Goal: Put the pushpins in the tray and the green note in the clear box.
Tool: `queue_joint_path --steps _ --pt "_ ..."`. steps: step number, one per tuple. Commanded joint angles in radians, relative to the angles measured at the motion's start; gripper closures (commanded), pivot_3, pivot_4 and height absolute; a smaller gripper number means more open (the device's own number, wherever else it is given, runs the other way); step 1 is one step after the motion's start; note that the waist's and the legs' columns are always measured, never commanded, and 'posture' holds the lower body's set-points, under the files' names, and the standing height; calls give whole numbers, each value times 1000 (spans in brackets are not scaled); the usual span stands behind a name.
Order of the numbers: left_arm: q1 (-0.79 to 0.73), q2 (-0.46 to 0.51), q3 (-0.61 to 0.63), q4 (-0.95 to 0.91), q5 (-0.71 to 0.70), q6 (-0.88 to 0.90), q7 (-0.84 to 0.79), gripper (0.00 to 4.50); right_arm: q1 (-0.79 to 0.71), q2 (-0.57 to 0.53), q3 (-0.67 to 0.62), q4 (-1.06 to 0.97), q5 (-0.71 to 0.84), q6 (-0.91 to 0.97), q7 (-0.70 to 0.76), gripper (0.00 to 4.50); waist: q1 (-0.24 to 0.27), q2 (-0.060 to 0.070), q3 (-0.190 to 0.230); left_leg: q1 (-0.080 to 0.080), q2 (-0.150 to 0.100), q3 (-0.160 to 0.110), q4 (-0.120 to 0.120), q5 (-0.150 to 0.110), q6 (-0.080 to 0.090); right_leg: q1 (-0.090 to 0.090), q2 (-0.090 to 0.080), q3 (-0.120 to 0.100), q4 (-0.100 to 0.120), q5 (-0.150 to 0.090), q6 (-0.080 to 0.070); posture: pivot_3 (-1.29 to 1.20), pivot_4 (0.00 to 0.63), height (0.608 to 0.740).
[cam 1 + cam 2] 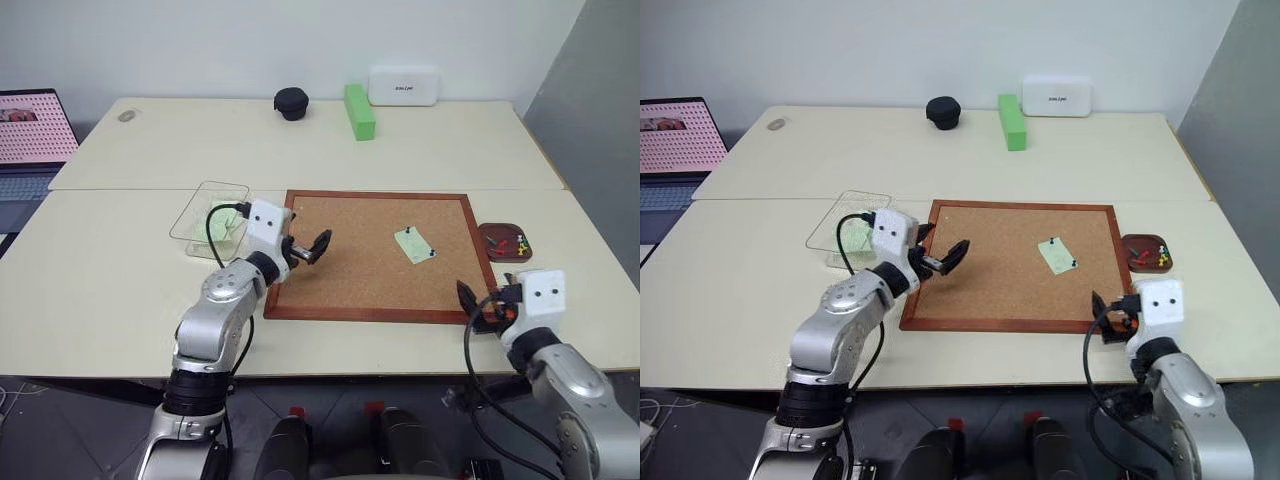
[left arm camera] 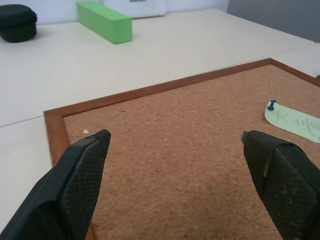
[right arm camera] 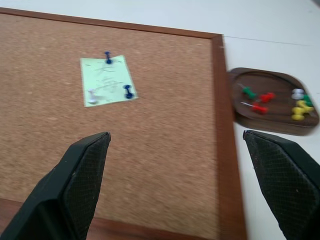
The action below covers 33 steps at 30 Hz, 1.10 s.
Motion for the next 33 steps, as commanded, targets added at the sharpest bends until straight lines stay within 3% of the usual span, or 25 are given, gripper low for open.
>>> queue_joint_path --steps 1,7,13,21,33 --pt "-45 18 -22 44 5 -25 -49 37 -5 22 -6 -79 1 12 -34 0 -4 0 0 0 0 0 0 0 0 0 0 0 0 0 0 0 150 740" --pt "-36 7 3 59 2 -56 -30 37 11 26 55 -117 -22 22 -53 0 -4 0 0 1 1 0 0 0 0 0 1 0 1 -2 -3 0 150 740" --pt "19 -3 -13 9 9 -76 -17 37 -63 48 127 -17 -61 -38 -58 0 -3 0 0 0 0 0 0 0 0 0 0 0 0 -1 -2 0 150 740" --pt "-23 11 -9 30 -16 -97 -72 37 -142 48 120 125 -77 -126 -30 0 -2 0 0 0 0 0 0 0 0 0 0 0 0 -1 -2 0 150 740" --pt "-68 33 -25 75 -11 -120 -147 37 -131 69 125 130 -80 -162 -45 0 -3 0 0 0 0 0 -1 0 0 -1 0 0 0 0 0 0 150 740"
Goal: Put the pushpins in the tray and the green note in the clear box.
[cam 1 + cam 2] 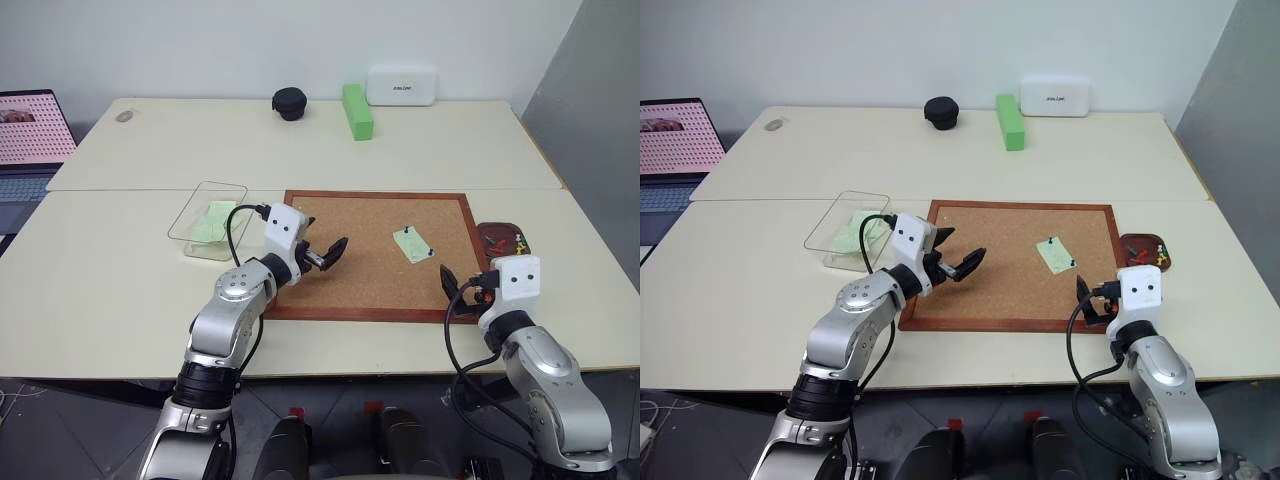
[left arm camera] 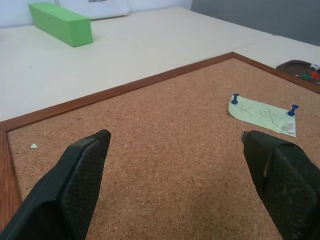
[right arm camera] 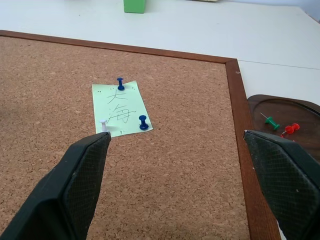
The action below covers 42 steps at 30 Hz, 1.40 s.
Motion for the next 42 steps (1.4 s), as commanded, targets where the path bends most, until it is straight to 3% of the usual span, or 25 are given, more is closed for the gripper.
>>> queue_joint_path --steps 1,6,9,17,29,38,42 --pt "-45 7 -4 -7 -2 -28 -31 37 -3 7 -1 -25 -8 -25 -5 0 0 0 0 0 0 0 0 0 0 0 0 0 0 0 0 0 150 740" --pt "-74 27 -26 13 -27 -39 -136 37 -17 -12 18 -12 -8 -36 30 0 -1 0 0 0 0 0 0 0 0 0 0 0 0 0 0 0 150 740" --pt "-85 47 -56 28 -41 -45 -228 454 -38 -35 25 7 2 -37 69 0 -1 0 0 0 0 0 0 0 0 0 0 0 0 0 0 0 150 740" --pt "-123 65 -96 123 -28 -111 -364 2085 -148 -93 31 157 32 -65 188 0 -2 0 0 0 0 1 0 0 0 0 0 0 0 0 0 0 150 740" --pt "-146 30 -102 252 14 -223 -370 4335 -323 -86 36 401 11 -154 235 0 -1 0 0 0 0 1 0 0 0 0 0 0 1 1 1 0 150 740" --pt "-122 -6 -134 366 62 -242 -352 4433 -455 -75 57 609 -14 -226 256 0 -3 0 0 1 0 1 0 0 0 0 0 1 1 1 1 0 150 740" --pt "-113 18 -200 453 155 -230 -350 4433 -528 -59 77 745 -36 -271 262 0 -3 0 0 1 0 1 0 0 0 0 0 1 2 1 1 0 150 740"
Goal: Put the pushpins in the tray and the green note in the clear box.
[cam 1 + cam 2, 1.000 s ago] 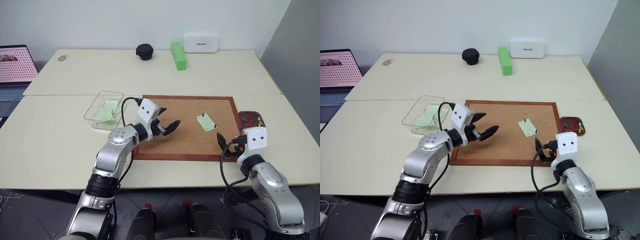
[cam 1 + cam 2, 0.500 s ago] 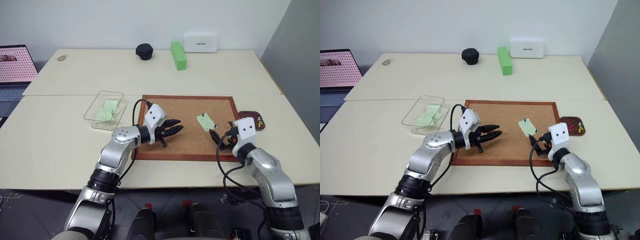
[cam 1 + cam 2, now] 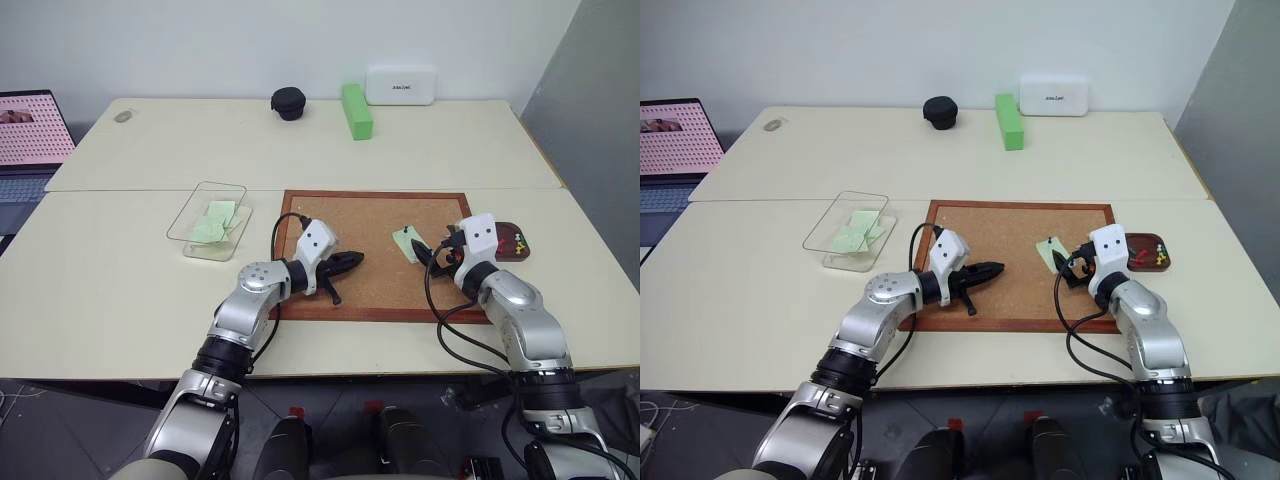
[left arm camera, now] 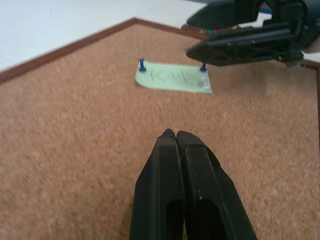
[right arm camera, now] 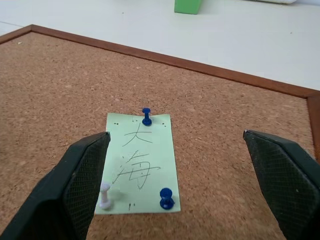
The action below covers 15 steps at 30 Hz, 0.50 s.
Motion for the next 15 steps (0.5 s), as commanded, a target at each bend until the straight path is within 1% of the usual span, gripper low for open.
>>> queue_joint_path --steps 1,7,12,14,15 --pt "9 17 -54 57 73 -7 1 4433 -79 15 16 110 -21 -72 12 0 1 1 0 1 0 0 0 0 0 0 0 0 0 0 0 0 150 740" --pt "17 2 -47 21 48 26 -13 4433 -174 43 35 270 -33 -146 41 0 0 2 -1 5 0 1 0 0 0 4 0 0 0 0 0 0 150 740" --pt "14 3 -42 6 61 4 4 4433 -233 68 22 396 -33 -194 41 0 0 2 -1 5 0 0 0 0 0 4 0 0 1 0 0 0 150 740" --pt "9 2 -38 -3 57 11 5 4500 -251 74 20 432 -34 -209 42 344 0 2 -1 5 0 0 0 0 0 4 0 0 1 0 0 0 150 740" --pt "8 3 -38 -5 58 10 6 4500 -258 75 24 448 -40 -216 40 422 0 2 -1 5 0 0 0 0 0 4 0 0 1 0 0 0 150 740"
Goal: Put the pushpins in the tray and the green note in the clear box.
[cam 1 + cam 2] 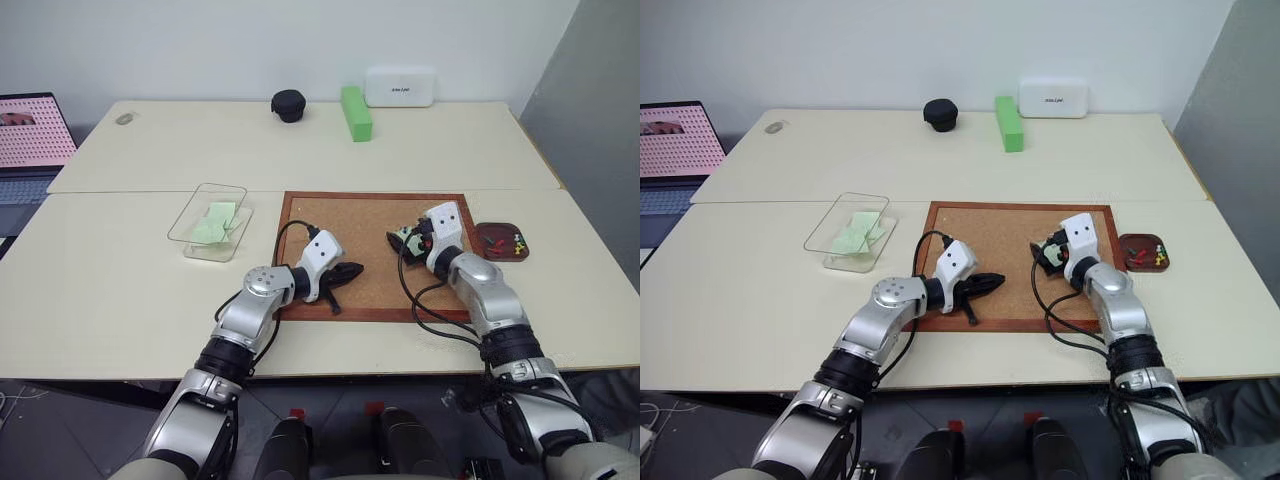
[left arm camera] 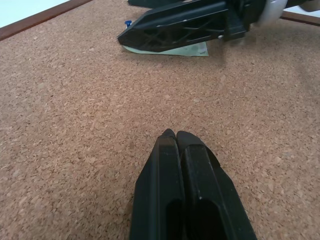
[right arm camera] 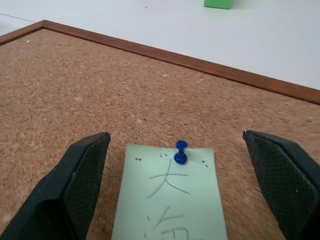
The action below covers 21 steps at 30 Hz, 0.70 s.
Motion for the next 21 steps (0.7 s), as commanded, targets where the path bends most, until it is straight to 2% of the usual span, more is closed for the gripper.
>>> queue_joint_path --steps 1,2,11,14,17,19,21 --pt "12 3 -21 -9 26 16 2 4500 -52 4 -13 59 -9 -51 -2 652 0 0 0 0 0 0 0 0 0 0 0 0 0 0 0 0 150 740" --pt "12 9 -26 -15 30 11 -5 4500 -60 6 -11 72 -11 -49 -2 990 -1 0 0 0 0 0 0 0 0 0 0 0 0 0 0 0 150 740" --pt "-3 33 -16 -33 45 7 -17 4500 -66 0 13 87 -39 -56 18 2852 -14 0 0 3 0 0 0 0 0 2 0 0 1 0 0 0 150 740" --pt "-2 31 -17 -40 46 10 -16 4500 -63 -3 12 80 -39 -48 22 3352 -17 0 0 3 0 0 0 0 0 2 0 1 1 0 0 0 150 740" --pt "-5 29 -25 -39 55 4 -13 4500 -64 -5 14 78 -36 -39 34 4104 -17 0 0 3 0 0 0 0 0 2 0 1 1 0 0 0 150 740" --pt "-6 30 -28 -41 58 2 -16 4500 -66 -6 14 78 -34 -32 40 4441 -17 0 0 3 0 0 0 0 0 2 0 1 1 0 0 0 150 740" --pt "-5 30 -28 -47 56 6 -18 4500 -67 -8 13 79 -34 -29 42 4441 -18 0 0 3 0 0 0 0 0 2 0 1 1 0 0 0 150 740"
